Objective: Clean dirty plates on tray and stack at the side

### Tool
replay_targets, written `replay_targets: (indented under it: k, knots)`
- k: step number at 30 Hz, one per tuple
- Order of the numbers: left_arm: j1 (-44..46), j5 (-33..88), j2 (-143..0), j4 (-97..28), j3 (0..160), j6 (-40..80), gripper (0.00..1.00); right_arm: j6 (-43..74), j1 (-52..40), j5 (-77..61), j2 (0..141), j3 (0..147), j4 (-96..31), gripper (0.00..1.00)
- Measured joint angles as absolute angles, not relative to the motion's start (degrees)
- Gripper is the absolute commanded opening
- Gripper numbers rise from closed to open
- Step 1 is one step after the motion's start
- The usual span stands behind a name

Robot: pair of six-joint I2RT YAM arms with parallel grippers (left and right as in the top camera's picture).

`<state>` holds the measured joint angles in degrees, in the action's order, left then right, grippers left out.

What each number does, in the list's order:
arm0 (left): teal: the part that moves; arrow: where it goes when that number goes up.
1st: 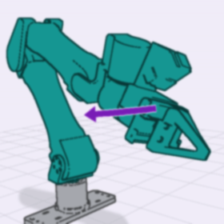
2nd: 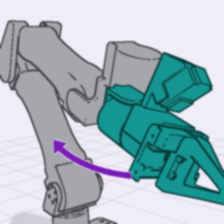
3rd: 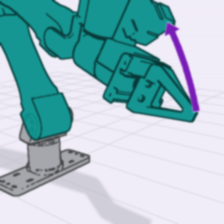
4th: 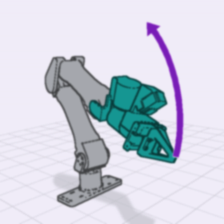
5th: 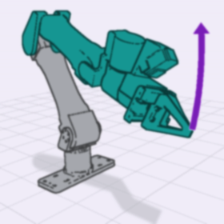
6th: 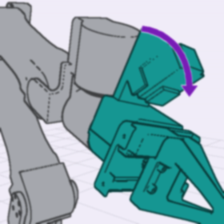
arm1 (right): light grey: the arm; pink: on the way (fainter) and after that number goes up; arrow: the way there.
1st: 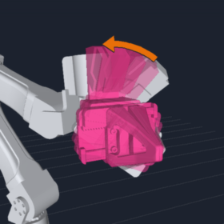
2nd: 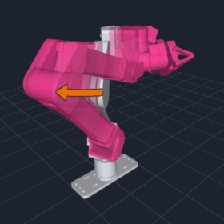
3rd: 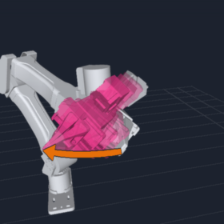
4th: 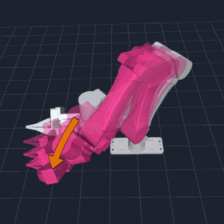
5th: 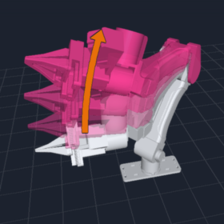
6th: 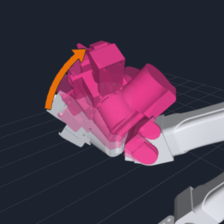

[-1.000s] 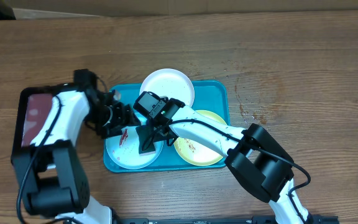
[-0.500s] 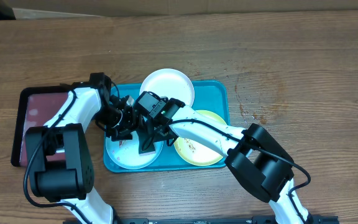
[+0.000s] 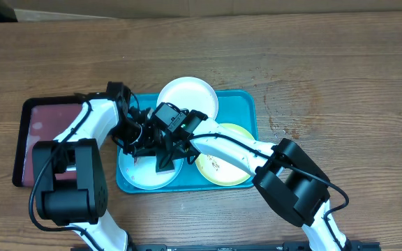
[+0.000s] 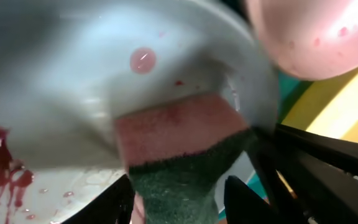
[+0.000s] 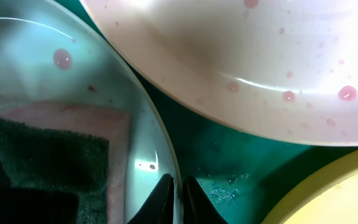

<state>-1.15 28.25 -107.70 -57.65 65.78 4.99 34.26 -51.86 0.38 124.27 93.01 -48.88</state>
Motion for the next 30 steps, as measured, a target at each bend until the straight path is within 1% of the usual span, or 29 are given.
replay_targets:
  k: [3,4,6,7,9,11,19,24,30]
  knots:
    - [-1.15,27.86,-107.7,-56.75,63.79,6.0,0.49,34.28,-51.86,0.38,124.27,92.99,-48.9,0.09]
    - [-1.15,27.88,-107.7,-56.25,63.29,6.02,0.46,34.28,-51.86,0.38,124.27,93.01,-48.88,0.09]
    - [-1.15,27.88,-107.7,-56.01,62.96,6.15,0.3,34.28,-51.86,0.4,124.27,93.01,-48.88,0.09]
    - [-1.15,27.83,-107.7,-55.77,62.96,6.22,0.19,34.26,-51.86,0.38,124.27,93.01,-48.88,0.09]
    - [-1.13,26.94,-107.7,-55.22,62.85,6.79,0.06,34.28,-51.86,0.4,124.27,93.01,-48.9,0.09]
    - [-1.08,24.73,-107.7,-54.92,62.76,7.79,0.04,34.28,-51.86,0.25,124.27,93.01,-48.86,0.09]
    - [-0.34,15.86,-107.13,-55.51,63.05,13.58,0.04,34.15,-51.9,-0.16,124.27,92.99,-48.95,0.09]
    - [0.03,1.87,-106.43,-57.95,64.38,22.04,0.04,33.54,-52.18,-0.73,124.27,93.01,-48.97,0.08]
    - [-0.08,-12.05,-106.54,-59.9,65.21,26.98,0.04,33.17,-52.23,-1.06,124.27,93.01,-49.1,0.07]
